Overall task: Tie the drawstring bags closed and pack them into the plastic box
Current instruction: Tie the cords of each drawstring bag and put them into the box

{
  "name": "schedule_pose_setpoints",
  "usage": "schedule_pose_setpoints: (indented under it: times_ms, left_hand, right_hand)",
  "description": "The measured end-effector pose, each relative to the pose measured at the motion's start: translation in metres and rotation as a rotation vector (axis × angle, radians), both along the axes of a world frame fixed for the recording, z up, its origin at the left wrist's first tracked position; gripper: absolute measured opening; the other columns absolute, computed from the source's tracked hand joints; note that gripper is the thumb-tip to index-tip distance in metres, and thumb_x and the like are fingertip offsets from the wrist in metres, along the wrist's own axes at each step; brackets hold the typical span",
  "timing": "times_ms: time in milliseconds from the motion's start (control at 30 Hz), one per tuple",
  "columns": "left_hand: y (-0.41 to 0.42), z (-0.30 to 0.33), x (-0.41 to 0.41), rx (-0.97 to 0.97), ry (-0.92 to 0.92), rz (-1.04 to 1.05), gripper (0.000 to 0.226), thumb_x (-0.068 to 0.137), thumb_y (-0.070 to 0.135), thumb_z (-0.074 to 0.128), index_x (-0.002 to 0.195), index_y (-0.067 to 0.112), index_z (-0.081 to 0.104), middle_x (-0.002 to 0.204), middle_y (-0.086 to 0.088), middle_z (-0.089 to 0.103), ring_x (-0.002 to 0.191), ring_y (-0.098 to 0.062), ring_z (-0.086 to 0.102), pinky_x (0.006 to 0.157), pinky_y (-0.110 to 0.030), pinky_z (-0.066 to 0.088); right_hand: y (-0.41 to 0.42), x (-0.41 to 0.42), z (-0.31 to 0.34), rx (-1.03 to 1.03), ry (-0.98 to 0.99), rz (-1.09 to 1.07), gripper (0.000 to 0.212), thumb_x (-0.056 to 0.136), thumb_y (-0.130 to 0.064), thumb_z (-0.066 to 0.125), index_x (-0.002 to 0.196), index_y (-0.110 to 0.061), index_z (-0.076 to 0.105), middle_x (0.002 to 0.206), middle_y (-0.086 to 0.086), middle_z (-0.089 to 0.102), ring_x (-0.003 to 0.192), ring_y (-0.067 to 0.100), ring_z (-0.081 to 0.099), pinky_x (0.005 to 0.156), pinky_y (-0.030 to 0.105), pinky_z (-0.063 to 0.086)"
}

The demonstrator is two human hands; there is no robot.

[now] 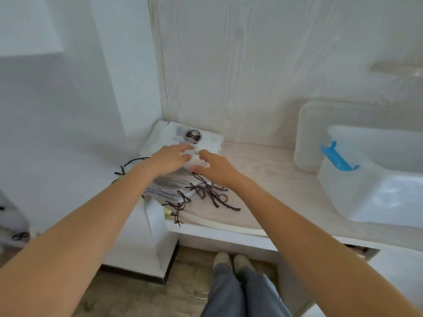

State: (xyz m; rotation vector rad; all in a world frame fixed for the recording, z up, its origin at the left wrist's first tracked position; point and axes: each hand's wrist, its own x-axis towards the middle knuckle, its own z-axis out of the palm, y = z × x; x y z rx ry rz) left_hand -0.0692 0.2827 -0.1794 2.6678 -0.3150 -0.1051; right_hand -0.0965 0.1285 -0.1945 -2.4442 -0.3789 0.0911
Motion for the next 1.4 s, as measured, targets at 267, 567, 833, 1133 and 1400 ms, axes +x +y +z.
schedule_pose_setpoints:
  times_ms: [267, 567, 833, 1133, 1400]
  left_hand:
    - [0.023, -0.018, 0.006, -0.198, -0.067, -0.016, 0.035, 0.098, 0.014, 0.037, 0.127, 0.023, 0.054, 0.134, -0.002, 0.054, 0.125, -0.018, 0.047, 0.095, -0.025, 0.032]
    - [0.023, -0.025, 0.007, -0.234, -0.406, 0.082, 0.027, 0.089, 0.007, 0.053, 0.112, 0.018, 0.064, 0.116, 0.001, 0.065, 0.112, -0.018, 0.057, 0.100, -0.032, 0.038]
    - [0.007, -0.017, 0.007, -0.694, -0.521, 0.253, 0.022, 0.081, 0.015, 0.071, 0.100, 0.006, 0.063, 0.099, -0.007, 0.064, 0.086, -0.012, 0.058, 0.075, -0.008, 0.043]
    - [0.008, -0.021, 0.004, -0.625, -0.475, 0.259, 0.017, 0.078, 0.010, 0.073, 0.095, 0.007, 0.071, 0.101, -0.008, 0.063, 0.085, -0.013, 0.059, 0.075, -0.007, 0.039]
    - [-0.003, -0.003, -0.003, -0.706, -0.507, 0.350, 0.013, 0.080, 0.014, 0.072, 0.086, 0.002, 0.073, 0.079, -0.001, 0.066, 0.063, 0.001, 0.053, 0.061, 0.003, 0.036]
  right_hand:
    - [0.014, 0.017, -0.010, -0.003, -0.010, -0.118, 0.025, 0.085, -0.030, 0.065, 0.107, -0.020, 0.065, 0.115, 0.002, 0.064, 0.108, 0.020, 0.058, 0.090, 0.036, 0.047]
    - [0.001, 0.027, -0.022, 0.372, -0.147, -0.389, 0.026, 0.095, -0.019, 0.049, 0.069, -0.013, 0.051, 0.061, -0.003, 0.044, 0.067, 0.023, 0.050, 0.069, 0.045, 0.053]
    - [-0.007, 0.029, -0.028, 0.913, -0.041, -0.517, 0.017, 0.089, -0.018, 0.061, 0.075, -0.010, 0.063, 0.060, 0.000, 0.058, 0.061, 0.015, 0.056, 0.070, 0.029, 0.054]
    - [-0.013, 0.027, -0.021, 1.283, -0.023, -0.511, 0.012, 0.088, -0.001, 0.059, 0.078, -0.004, 0.066, 0.065, 0.001, 0.067, 0.069, 0.015, 0.067, 0.087, 0.028, 0.053]
    - [-0.014, 0.024, -0.011, 1.649, 0.104, -0.511, 0.022, 0.092, 0.005, 0.050, 0.071, -0.001, 0.054, 0.067, 0.008, 0.054, 0.050, 0.011, 0.066, 0.065, 0.020, 0.057]
